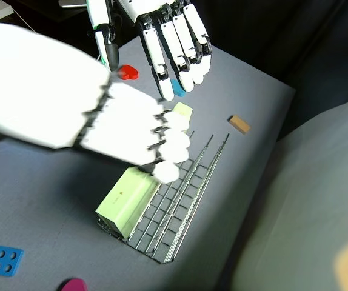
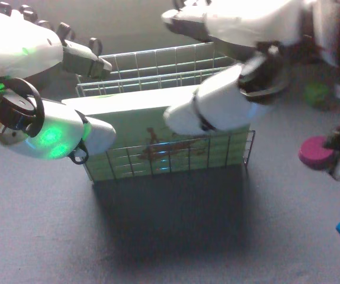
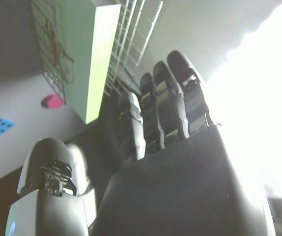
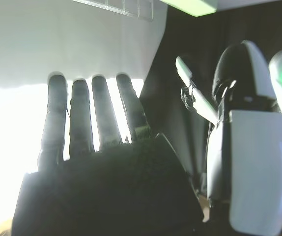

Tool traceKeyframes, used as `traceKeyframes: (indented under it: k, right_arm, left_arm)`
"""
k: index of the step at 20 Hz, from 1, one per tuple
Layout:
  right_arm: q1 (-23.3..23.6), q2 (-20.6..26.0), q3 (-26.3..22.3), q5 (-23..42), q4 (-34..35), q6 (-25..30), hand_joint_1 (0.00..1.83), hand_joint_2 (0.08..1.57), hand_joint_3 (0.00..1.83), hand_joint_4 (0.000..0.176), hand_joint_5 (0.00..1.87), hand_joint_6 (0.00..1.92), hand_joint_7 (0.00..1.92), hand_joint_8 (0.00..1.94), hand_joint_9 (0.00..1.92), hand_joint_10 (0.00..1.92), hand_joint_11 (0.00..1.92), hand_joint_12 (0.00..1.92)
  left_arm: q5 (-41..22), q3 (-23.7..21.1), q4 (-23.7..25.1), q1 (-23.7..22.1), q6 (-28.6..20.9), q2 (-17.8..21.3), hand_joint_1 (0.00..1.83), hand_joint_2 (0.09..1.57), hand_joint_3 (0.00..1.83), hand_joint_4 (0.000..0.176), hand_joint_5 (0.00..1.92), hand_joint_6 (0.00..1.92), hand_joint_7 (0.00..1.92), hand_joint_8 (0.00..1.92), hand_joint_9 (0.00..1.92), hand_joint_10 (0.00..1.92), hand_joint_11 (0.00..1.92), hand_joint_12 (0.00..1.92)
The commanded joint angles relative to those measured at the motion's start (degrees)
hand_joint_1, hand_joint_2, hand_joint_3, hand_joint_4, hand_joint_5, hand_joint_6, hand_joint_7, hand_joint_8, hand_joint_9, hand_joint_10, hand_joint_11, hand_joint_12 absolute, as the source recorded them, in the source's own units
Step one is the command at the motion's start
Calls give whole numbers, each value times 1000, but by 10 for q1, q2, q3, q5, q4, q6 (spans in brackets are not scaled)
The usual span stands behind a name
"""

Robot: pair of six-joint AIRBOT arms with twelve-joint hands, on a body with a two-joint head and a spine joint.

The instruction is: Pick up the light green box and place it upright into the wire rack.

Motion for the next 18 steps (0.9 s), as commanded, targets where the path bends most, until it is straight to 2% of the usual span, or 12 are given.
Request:
traceKeyframes:
  k: [1,2,3,5,6,7,8,9,11,14,15,18]
  right_arm:
    - [11,10,-11,14,-22,-6,340,1012,2,10,143,28,116,18,108,22,0,891]
    - [14,28,-25,12,-3,-13,394,1025,3,0,251,26,244,18,197,25,0,1055]
    - [14,49,-41,11,9,-16,509,1065,3,0,473,30,553,51,518,131,210,1306]
    - [8,85,-68,10,9,-15,684,1092,0,0,782,114,705,323,536,1084,587,1523]
    - [2,100,-80,10,9,-12,684,1092,0,0,782,114,705,323,536,1084,587,1523]
    - [-4,113,-92,10,9,-9,743,1103,1,0,702,635,635,689,583,1354,746,1601]
    - [-9,125,-105,13,9,-4,835,1162,0,0,558,1595,478,1418,728,1812,1106,1741]
    - [-16,137,-119,18,6,2,856,1152,0,0,507,1793,464,1692,831,1899,1231,1885]
    - [-32,149,-146,25,-51,19,896,1157,0,0,557,1916,609,1928,992,1920,1415,1920]
    - [-54,154,-152,30,-71,36,855,1186,5,0,966,1921,1014,1941,1198,1921,1498,1921]
    - [-60,154,-152,33,-71,38,855,1186,5,0,966,1921,1014,1941,1198,1921,1498,1921]
    - [-80,154,-152,40,-95,47,737,1273,2,0,1157,1921,1308,1941,1587,1921,1808,1921]
  left_arm:
    - [-26,-3,40,-9,0,-2,269,1195,0,107,291,3,273,2,273,5,0,862]
    - [-24,-4,40,-9,0,-2,272,1199,1,109,309,6,300,8,303,12,0,889]
    - [-21,-6,40,-9,0,-3,279,1208,1,101,391,12,395,12,383,20,0,983]
    - [-18,-7,40,-9,0,-3,337,1230,0,34,806,116,686,83,614,91,197,1066]
    - [-18,-7,40,-9,0,-3,337,1230,0,34,806,116,686,83,614,91,197,1066]
    - [-18,-7,40,-9,0,-3,397,1215,0,8,832,427,718,352,640,438,373,1128]
    - [-18,-7,40,-9,0,-3,563,1151,0,0,719,1324,623,1238,595,1485,628,1546]
    - [-18,-7,40,-11,0,-3,645,1133,0,0,672,1610,597,1536,601,1780,698,1797]
    - [-17,-8,40,-11,-1,-3,764,1137,0,0,636,1897,618,1878,710,1915,836,1916]
    - [-18,-8,40,-12,-1,-3,852,1140,0,0,879,1921,886,1921,919,1921,994,1921]
    - [-18,-8,40,-12,-1,-3,852,1140,0,0,879,1921,886,1921,919,1921,994,1921]
    - [-16,-9,40,-13,-2,-3,721,1229,13,0,1262,1921,1297,1921,1276,1921,1333,1921]
